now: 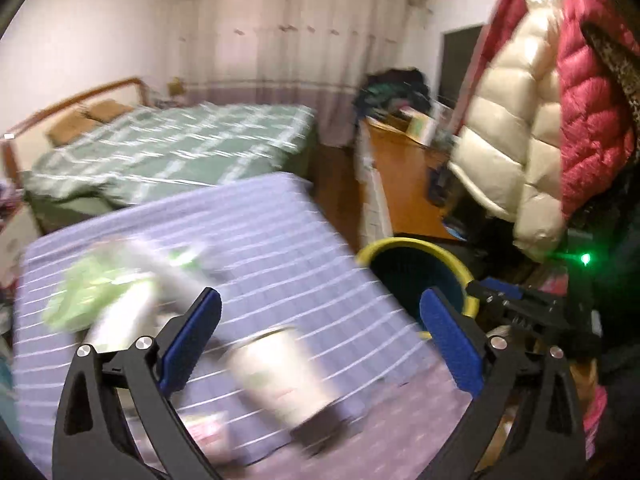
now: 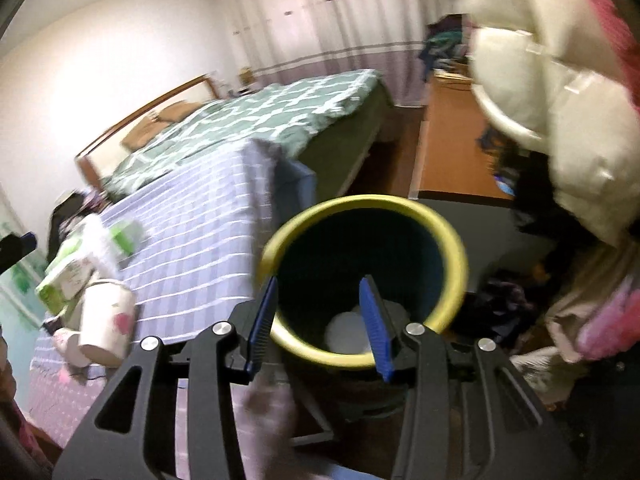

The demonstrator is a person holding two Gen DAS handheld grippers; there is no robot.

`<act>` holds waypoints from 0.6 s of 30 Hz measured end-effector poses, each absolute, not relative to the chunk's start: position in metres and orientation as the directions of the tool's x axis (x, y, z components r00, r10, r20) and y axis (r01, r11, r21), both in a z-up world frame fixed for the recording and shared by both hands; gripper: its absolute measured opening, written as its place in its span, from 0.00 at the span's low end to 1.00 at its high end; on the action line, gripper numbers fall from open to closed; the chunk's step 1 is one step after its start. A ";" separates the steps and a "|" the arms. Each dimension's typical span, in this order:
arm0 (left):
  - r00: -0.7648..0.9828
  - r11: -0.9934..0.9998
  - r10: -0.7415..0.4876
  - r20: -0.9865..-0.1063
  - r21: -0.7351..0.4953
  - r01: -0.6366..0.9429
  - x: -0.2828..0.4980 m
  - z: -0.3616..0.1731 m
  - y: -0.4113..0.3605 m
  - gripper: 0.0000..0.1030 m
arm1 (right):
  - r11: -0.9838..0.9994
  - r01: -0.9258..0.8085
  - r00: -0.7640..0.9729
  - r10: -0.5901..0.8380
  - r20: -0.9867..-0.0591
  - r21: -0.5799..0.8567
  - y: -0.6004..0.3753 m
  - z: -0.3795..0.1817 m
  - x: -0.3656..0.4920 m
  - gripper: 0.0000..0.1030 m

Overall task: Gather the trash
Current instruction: 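Grasp the white foam mesh sleeve with the right gripper and lift it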

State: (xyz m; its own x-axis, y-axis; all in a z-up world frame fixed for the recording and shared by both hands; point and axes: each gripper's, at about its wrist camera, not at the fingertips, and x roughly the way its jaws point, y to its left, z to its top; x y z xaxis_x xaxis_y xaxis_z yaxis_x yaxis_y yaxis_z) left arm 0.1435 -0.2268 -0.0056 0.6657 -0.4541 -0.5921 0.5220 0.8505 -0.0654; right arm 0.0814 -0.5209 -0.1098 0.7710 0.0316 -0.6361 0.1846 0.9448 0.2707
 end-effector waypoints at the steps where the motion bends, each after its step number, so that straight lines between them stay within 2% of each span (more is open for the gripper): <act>1: 0.688 0.868 -0.428 -0.586 -0.054 0.493 0.140 -0.004 -0.211 0.95 | 0.951 0.152 0.770 0.058 -0.636 0.271 -0.509 -0.108 0.088 0.40; 8: 0.790 0.961 -0.246 -0.561 -0.031 0.276 0.120 -0.005 -0.096 0.95 | 0.962 -0.076 0.743 0.229 -0.629 0.261 -0.420 -0.088 0.134 0.40; 13: 0.806 0.976 -0.210 -0.553 -0.071 0.205 0.118 -0.009 -0.046 0.95 | 0.952 -0.207 0.720 0.304 -0.623 0.226 -0.362 -0.072 0.165 0.40; 18: 0.802 0.977 -0.212 -0.558 -0.091 0.194 0.119 -0.019 -0.029 0.95 | 0.931 -0.304 0.679 0.361 -0.639 0.203 -0.315 -0.070 0.202 0.40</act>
